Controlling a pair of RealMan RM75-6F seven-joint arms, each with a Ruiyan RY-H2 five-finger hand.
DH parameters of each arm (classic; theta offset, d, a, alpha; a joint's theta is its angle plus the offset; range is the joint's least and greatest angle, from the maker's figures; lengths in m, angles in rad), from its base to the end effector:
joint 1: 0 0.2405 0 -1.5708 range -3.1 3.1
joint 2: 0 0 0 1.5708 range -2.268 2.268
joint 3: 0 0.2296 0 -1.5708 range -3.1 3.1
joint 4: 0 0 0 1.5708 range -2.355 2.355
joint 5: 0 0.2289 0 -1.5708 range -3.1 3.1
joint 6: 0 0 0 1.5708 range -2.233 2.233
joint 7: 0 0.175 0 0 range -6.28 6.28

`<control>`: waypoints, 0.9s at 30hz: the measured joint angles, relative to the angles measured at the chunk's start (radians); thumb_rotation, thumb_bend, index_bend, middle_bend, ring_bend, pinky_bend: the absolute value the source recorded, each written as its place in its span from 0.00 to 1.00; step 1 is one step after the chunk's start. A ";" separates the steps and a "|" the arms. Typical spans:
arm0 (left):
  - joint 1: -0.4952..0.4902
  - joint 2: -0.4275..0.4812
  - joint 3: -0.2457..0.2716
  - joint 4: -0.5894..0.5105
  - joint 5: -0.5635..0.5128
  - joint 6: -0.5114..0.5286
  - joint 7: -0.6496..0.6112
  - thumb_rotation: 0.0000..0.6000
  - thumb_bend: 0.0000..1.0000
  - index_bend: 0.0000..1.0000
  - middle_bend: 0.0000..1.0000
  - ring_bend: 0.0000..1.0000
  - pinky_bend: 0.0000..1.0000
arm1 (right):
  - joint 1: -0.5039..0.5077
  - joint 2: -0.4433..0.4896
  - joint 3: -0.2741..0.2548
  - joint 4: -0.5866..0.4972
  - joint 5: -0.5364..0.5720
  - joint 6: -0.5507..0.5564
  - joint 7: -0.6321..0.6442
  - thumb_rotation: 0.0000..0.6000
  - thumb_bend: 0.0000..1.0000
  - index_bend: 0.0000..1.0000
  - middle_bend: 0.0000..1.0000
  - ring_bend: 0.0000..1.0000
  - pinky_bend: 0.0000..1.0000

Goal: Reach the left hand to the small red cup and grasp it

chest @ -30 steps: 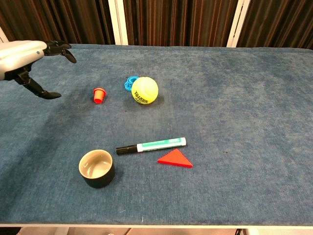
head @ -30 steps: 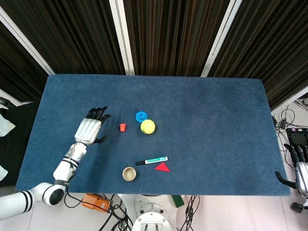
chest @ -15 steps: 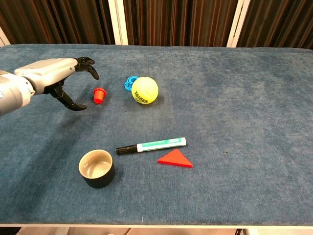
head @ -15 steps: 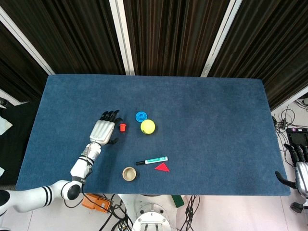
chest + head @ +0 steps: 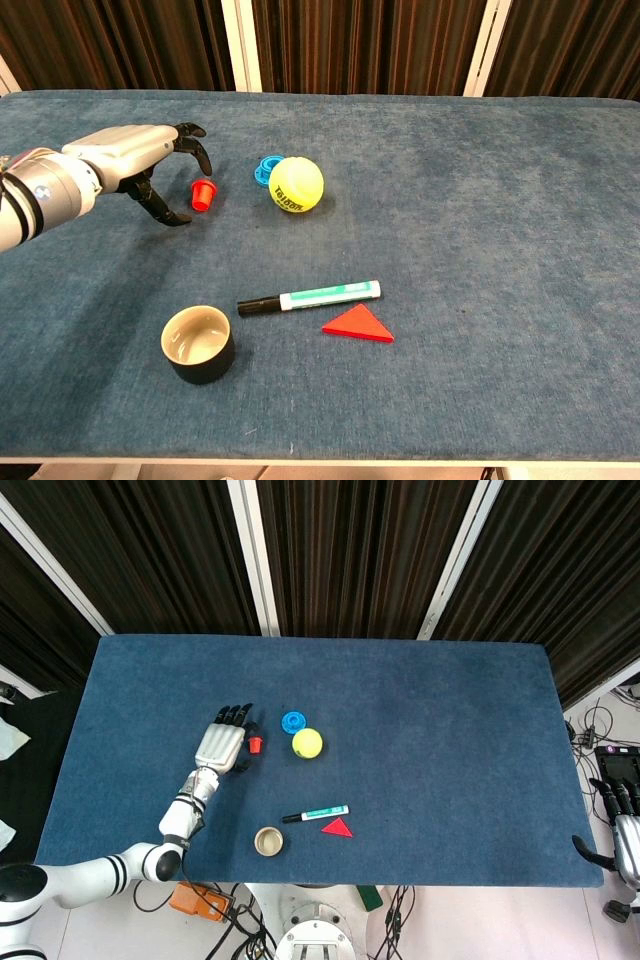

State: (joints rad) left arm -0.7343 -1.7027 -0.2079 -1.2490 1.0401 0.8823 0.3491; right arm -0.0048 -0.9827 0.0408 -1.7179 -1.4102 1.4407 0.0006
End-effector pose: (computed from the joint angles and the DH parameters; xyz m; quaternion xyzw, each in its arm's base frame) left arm -0.1514 0.3740 -0.0805 -0.7275 -0.4154 -0.3280 0.4365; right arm -0.3204 -0.1799 0.1582 0.5621 -0.4383 0.3238 0.6221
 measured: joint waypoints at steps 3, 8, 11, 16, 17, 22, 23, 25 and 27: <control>-0.005 -0.004 -0.003 0.009 -0.007 -0.003 -0.007 1.00 0.21 0.35 0.00 0.00 0.06 | 0.001 -0.001 0.000 0.000 0.001 -0.001 -0.003 1.00 0.40 0.17 0.14 0.04 0.00; -0.015 -0.007 -0.012 0.014 -0.027 -0.008 -0.010 1.00 0.21 0.37 0.00 0.00 0.06 | 0.001 -0.002 0.000 -0.002 0.004 -0.003 -0.008 1.00 0.40 0.17 0.14 0.04 0.00; -0.020 -0.011 -0.012 0.016 -0.042 -0.009 0.005 1.00 0.21 0.38 0.00 0.00 0.06 | 0.002 -0.002 0.001 -0.002 0.006 -0.003 -0.009 1.00 0.40 0.17 0.14 0.04 0.00; -0.032 -0.024 -0.011 0.015 -0.069 -0.012 0.032 1.00 0.21 0.38 0.00 0.00 0.06 | 0.002 -0.001 0.001 -0.003 0.007 -0.004 -0.008 1.00 0.40 0.17 0.14 0.04 0.00; -0.034 -0.025 -0.011 0.014 -0.072 -0.012 0.033 1.00 0.22 0.39 0.00 0.00 0.06 | 0.002 -0.001 0.001 -0.002 0.007 -0.004 -0.008 1.00 0.40 0.17 0.13 0.04 0.00; -0.045 -0.034 -0.015 0.017 -0.089 -0.009 0.048 1.00 0.25 0.42 0.00 0.00 0.06 | 0.002 0.001 0.000 -0.003 0.009 -0.007 -0.007 1.00 0.40 0.17 0.14 0.04 0.00; -0.047 -0.035 -0.015 0.018 -0.092 -0.008 0.051 1.00 0.26 0.43 0.00 0.00 0.06 | 0.002 0.001 0.000 -0.003 0.009 -0.008 -0.008 1.00 0.40 0.17 0.14 0.04 0.00; -0.051 -0.037 -0.015 0.021 -0.098 -0.007 0.061 1.00 0.29 0.44 0.00 0.00 0.06 | 0.003 0.002 -0.001 -0.003 0.010 -0.009 -0.009 1.00 0.40 0.17 0.14 0.04 0.00; -0.055 -0.039 -0.015 0.028 -0.108 -0.006 0.074 1.00 0.31 0.44 0.00 0.00 0.06 | 0.002 0.002 -0.001 -0.004 0.010 -0.009 -0.009 1.00 0.40 0.17 0.14 0.04 0.00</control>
State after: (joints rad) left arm -0.7890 -1.7417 -0.2227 -1.2213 0.9326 0.8761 0.4228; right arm -0.0024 -0.9805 0.0397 -1.7221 -1.4004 1.4319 -0.0083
